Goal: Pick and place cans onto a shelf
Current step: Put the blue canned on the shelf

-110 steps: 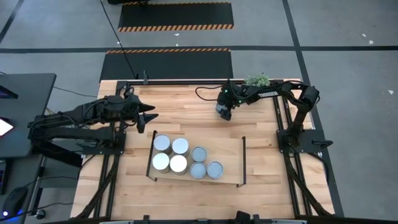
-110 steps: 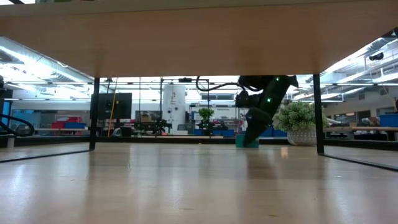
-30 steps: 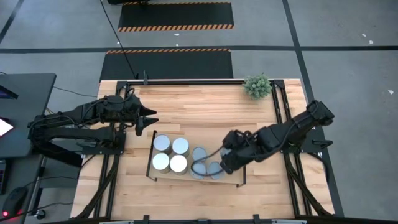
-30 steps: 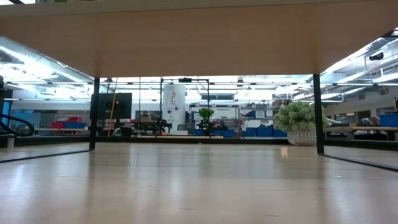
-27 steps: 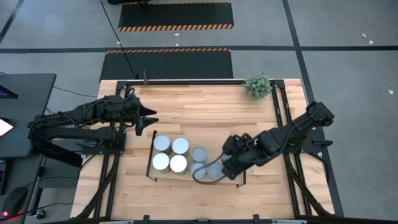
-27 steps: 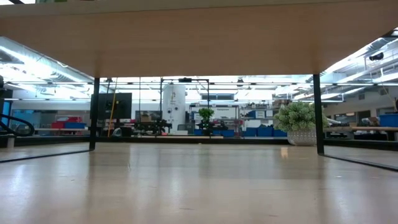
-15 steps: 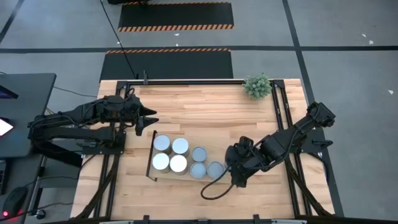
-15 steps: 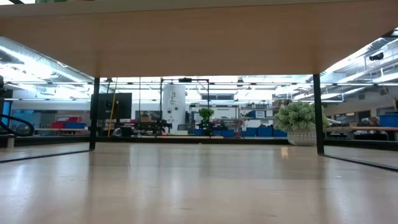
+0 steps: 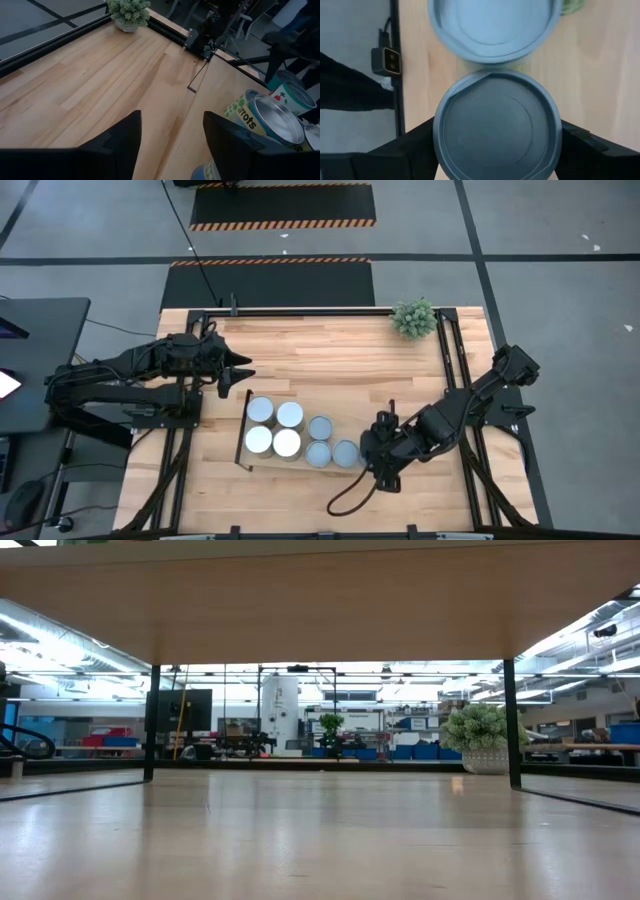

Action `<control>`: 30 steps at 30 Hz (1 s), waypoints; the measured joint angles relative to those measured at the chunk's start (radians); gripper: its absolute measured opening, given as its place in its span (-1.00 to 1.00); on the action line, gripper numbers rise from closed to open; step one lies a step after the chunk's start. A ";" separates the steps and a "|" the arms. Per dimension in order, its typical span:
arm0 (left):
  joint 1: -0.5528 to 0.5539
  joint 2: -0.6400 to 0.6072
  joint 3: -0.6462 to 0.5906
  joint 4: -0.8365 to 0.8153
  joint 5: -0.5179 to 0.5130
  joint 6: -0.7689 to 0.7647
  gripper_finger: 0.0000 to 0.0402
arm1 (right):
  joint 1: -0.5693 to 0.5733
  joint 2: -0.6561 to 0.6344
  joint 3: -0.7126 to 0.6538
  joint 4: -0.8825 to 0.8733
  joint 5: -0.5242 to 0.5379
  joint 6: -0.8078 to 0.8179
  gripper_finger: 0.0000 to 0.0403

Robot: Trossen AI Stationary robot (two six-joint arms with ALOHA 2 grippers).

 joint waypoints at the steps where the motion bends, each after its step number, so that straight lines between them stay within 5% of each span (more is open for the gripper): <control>1: 0.000 0.000 0.000 0.000 0.000 0.000 0.09 | 0.000 0.000 -0.007 0.012 -0.002 -0.004 0.53; 30: 0.000 0.000 0.000 0.000 0.000 -0.002 0.09 | 0.020 0.000 -0.147 0.132 -0.027 -0.152 0.61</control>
